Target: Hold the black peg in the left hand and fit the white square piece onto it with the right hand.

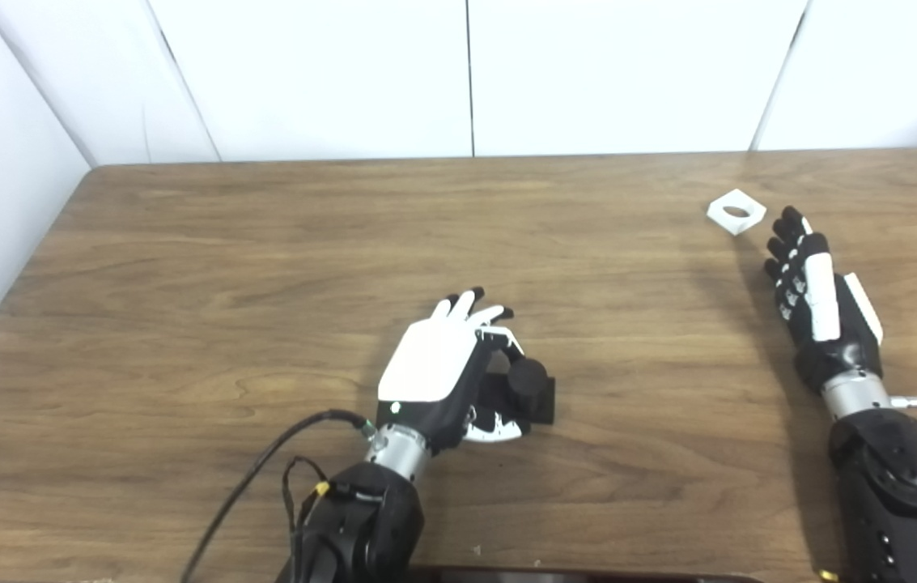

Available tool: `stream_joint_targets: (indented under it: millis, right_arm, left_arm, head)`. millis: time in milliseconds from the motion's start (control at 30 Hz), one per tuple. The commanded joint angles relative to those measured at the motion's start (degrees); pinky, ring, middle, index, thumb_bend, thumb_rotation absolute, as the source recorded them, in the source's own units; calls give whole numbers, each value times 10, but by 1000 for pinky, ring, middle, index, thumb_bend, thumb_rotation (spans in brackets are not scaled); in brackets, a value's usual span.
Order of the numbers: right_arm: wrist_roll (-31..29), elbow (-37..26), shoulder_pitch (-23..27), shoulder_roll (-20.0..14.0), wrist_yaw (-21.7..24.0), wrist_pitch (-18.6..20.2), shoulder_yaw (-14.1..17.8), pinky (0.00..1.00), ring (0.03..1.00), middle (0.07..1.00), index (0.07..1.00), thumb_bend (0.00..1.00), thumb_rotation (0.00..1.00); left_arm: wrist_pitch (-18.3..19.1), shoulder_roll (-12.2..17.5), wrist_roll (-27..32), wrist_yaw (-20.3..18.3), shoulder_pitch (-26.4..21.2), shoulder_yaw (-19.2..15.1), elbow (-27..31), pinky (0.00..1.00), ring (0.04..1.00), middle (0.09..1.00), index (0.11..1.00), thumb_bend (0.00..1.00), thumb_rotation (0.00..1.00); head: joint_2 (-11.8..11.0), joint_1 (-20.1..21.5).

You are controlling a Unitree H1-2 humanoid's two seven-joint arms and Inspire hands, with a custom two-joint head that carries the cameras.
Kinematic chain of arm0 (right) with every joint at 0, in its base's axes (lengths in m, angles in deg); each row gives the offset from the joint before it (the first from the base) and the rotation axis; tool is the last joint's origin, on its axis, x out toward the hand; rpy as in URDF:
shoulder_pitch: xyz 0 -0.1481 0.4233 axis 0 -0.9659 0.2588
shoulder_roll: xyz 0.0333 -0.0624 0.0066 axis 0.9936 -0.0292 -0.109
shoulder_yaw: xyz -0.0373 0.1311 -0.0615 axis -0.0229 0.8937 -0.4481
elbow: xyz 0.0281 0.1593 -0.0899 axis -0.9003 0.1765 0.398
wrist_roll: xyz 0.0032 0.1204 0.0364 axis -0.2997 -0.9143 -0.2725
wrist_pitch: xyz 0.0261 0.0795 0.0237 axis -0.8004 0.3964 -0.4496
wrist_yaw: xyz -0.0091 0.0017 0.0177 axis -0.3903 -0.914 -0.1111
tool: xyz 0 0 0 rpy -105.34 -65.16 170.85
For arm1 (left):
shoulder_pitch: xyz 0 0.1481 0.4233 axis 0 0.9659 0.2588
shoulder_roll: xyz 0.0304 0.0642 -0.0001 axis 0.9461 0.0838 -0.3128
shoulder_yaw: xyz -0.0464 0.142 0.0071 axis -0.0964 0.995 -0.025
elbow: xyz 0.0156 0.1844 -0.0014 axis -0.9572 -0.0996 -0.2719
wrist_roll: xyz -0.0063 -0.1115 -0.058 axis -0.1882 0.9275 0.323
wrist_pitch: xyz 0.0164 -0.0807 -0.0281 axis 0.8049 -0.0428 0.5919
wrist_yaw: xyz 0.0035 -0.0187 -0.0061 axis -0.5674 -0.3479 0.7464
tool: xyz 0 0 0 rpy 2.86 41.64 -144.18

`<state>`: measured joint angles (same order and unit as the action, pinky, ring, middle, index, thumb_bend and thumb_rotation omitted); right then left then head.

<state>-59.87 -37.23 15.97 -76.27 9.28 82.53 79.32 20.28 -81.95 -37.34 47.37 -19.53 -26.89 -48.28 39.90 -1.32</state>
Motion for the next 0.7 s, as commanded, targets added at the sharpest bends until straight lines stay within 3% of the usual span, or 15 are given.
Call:
stream_joint_targets:
  millis: [0,267,667]
  right_arm:
    - [-4,5,-14,5,2,2,-4,1000,1000,1000,1000,670,999]
    - [-4,3,-12,2,4,0,-5,1000,1000,1000,1000,655,1000]
    - [31,-36,3,-15,-1,22,-19,1000,1000,1000,1000,716,958]
  left_arm:
    - [-13,-1,-11,-11,4,7,11,1000,1000,894,489,524,64]
    - [-19,-2,-18,-11,11,7,8,1000,1000,896,489,524,65]
    - [-18,-4,-33,-23,14,2,3,1000,1000,895,490,524,68]
  head:
    - [1,0]
    - [2,-1]
    - [1,1]
